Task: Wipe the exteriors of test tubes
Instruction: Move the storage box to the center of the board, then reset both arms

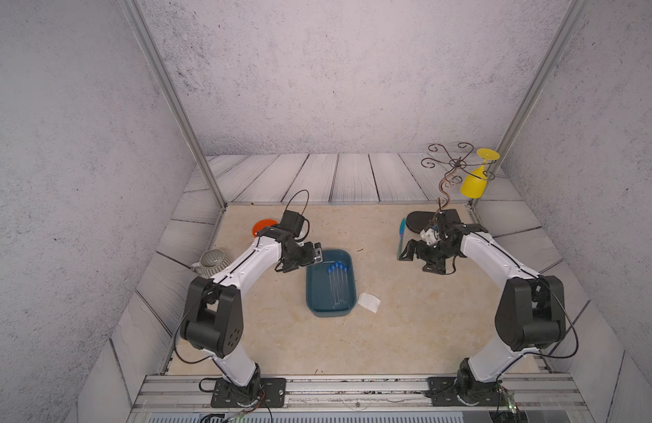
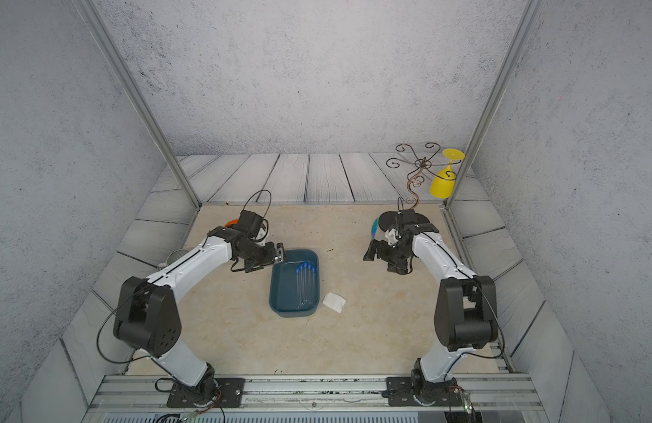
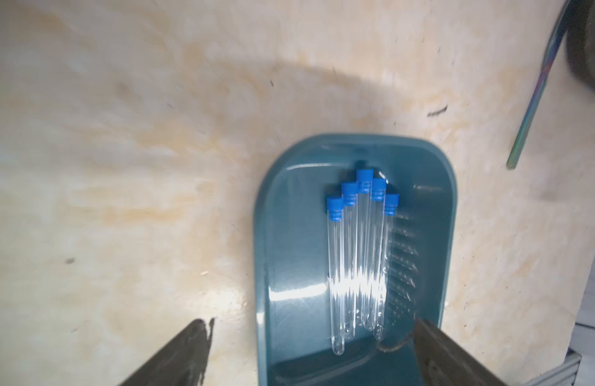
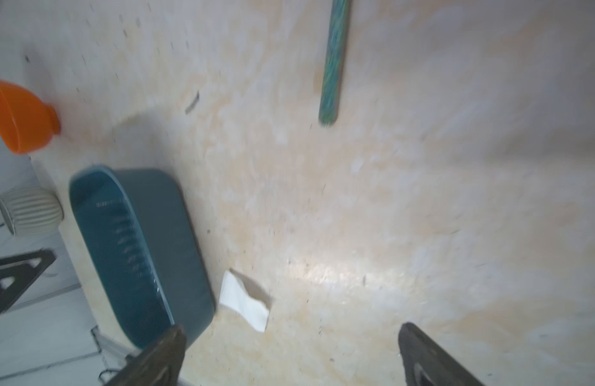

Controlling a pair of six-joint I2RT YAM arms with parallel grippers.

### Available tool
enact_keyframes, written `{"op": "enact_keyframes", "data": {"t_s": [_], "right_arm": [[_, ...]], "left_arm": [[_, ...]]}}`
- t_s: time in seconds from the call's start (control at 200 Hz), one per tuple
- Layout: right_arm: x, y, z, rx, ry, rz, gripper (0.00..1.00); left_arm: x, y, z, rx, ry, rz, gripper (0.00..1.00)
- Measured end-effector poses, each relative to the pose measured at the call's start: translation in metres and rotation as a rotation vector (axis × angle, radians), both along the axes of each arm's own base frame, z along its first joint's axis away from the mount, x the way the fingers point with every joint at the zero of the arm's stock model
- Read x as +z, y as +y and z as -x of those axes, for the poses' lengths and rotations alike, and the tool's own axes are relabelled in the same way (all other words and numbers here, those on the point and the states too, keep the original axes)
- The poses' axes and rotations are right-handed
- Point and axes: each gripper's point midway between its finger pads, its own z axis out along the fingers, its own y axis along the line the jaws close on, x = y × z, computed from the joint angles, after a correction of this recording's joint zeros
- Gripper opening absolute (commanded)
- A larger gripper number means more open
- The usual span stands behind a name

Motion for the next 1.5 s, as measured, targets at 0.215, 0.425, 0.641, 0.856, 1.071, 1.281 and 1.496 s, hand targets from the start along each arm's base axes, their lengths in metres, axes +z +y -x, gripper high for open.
{"op": "enact_keyframes", "data": {"t_s": [0.215, 0.425, 0.641, 0.856, 1.071, 1.281, 1.496], "right_arm": [[0.014, -0.055, -0.040, -0.082, -0.376, 0.289, 0.99], [-0.050, -0.088, -0.022, -0.062, -0.473, 0.514, 0.99], [-0.060, -0.095, -0.036, -0.060, -0.583, 0.558, 0.99], [-0.062, -0.120, -0.032, -0.159, -0.724, 0.551, 0.99], [-0.068, -0.120, -0.024, -0.173, -0.746, 0.560, 0.99], [-0.054, -0.119, -0.033, -0.189, -0.799, 0.562, 0.99], [-0.054, -0.119, -0.033, -0.190, -0.799, 0.562, 0.99]], "left_arm": [[0.085, 0.083, 0.007, 0.195, -0.467, -0.159, 0.97], [-0.011, 0.142, 0.033, 0.206, -0.540, -0.462, 0.97], [-0.093, 0.178, 0.015, 0.198, -0.405, -0.578, 0.97], [-0.068, 0.187, -0.040, 0.215, -0.661, -0.458, 0.97], [-0.075, 0.184, -0.035, 0.179, -0.686, -0.425, 0.97], [-0.065, 0.175, -0.042, 0.145, -0.732, -0.410, 0.97], [-0.060, 0.174, -0.047, 0.140, -0.747, -0.406, 0.97]]}}
